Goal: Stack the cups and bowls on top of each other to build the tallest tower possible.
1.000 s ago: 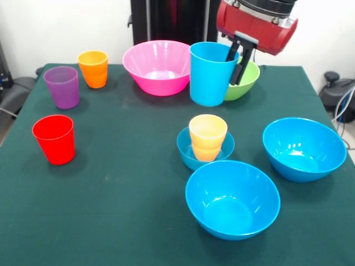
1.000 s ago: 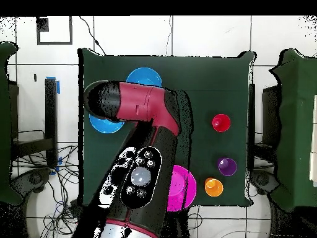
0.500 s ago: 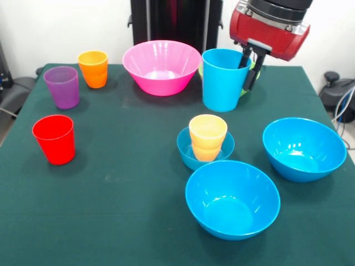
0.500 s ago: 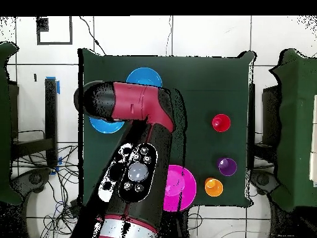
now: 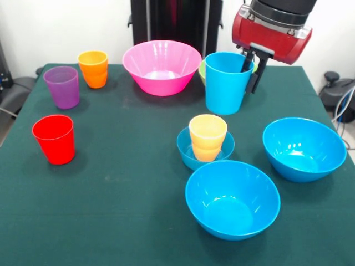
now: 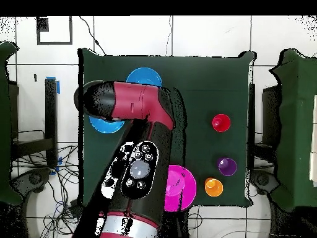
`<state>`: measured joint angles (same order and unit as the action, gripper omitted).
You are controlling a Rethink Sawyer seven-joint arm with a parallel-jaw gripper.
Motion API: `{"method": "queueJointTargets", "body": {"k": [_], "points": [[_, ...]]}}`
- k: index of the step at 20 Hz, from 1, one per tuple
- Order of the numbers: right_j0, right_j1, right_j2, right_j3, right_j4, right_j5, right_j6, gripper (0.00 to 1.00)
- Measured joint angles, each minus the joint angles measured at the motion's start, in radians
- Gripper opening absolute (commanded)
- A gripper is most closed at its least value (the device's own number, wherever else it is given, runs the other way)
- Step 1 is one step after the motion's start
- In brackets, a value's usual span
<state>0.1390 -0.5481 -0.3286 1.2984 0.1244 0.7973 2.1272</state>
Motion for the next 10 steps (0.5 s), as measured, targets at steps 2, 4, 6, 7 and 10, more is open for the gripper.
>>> {"method": "queueJointTargets", "body": {"k": [2, 4, 6, 7, 10], "points": [[-0.005, 0.0, 0.003, 0.0, 0.0, 0.0, 0.0, 0.0], [-0.01, 0.0, 0.006, 0.0, 0.0, 0.0, 0.0, 0.0], [-0.013, 0.0, 0.009, 0.0, 0.0, 0.0, 0.0, 0.0], [-0.013, 0.0, 0.011, 0.0, 0.0, 0.0, 0.0, 0.0], [-0.014, 0.0, 0.014, 0.0, -0.007, -0.004, 0.0, 0.0]]}}
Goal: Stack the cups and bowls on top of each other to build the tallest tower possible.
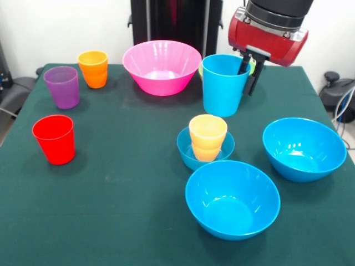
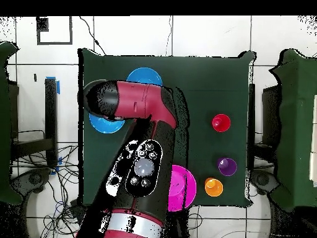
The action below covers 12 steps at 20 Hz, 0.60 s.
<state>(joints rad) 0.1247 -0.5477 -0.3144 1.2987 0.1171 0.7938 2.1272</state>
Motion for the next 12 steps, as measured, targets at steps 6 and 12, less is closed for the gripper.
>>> {"method": "queueJointTargets", "body": {"k": [6, 12], "points": [[0.0, 0.001, 0.007, 0.002, -0.003, -0.02, 0.0, 0.0], [0.0, 0.001, 0.007, 0.003, -0.002, -0.04, 0.0, 0.0]]}}
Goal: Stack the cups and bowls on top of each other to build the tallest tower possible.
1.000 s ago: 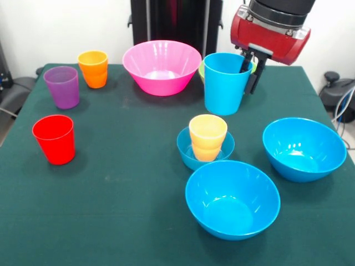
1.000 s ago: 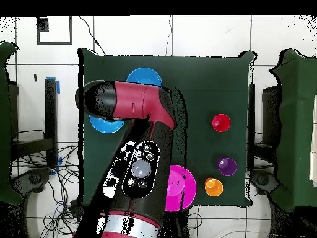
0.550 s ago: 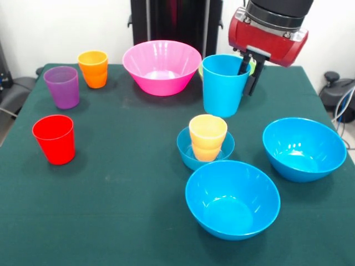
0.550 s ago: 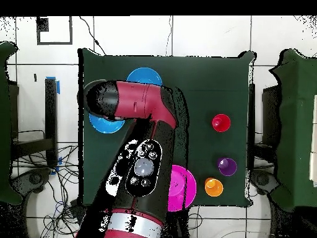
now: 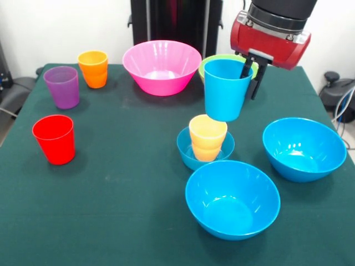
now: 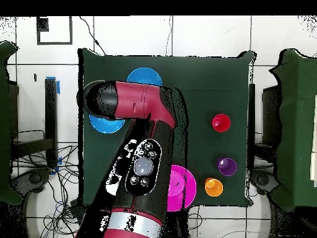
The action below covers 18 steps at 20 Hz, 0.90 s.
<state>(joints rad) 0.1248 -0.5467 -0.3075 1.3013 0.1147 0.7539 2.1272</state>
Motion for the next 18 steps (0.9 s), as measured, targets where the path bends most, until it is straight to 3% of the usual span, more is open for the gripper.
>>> {"method": "queueJointTargets", "body": {"k": [18], "points": [[0.0, 0.001, 0.004, 0.058, 0.0, -0.043, 0.0, 0.0]]}}
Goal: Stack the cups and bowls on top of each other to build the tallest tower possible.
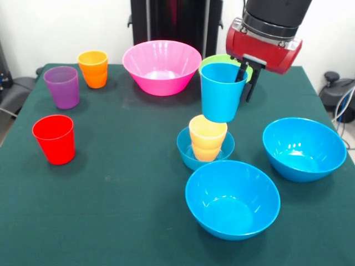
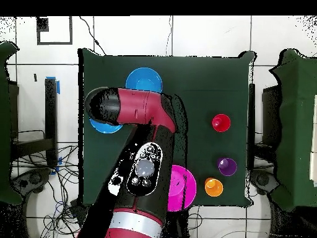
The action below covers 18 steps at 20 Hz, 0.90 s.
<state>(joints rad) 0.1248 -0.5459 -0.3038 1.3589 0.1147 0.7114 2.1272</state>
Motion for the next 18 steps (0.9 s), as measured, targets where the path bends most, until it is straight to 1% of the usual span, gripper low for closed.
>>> {"method": "queueJointTargets", "body": {"k": [9, 18], "points": [[0.0, 0.001, 0.001, 0.016, 0.0, -0.005, 0.0, 0.0], [0.0, 0.001, 0.003, 0.034, 0.0, -0.047, 0.0, 0.0]]}}
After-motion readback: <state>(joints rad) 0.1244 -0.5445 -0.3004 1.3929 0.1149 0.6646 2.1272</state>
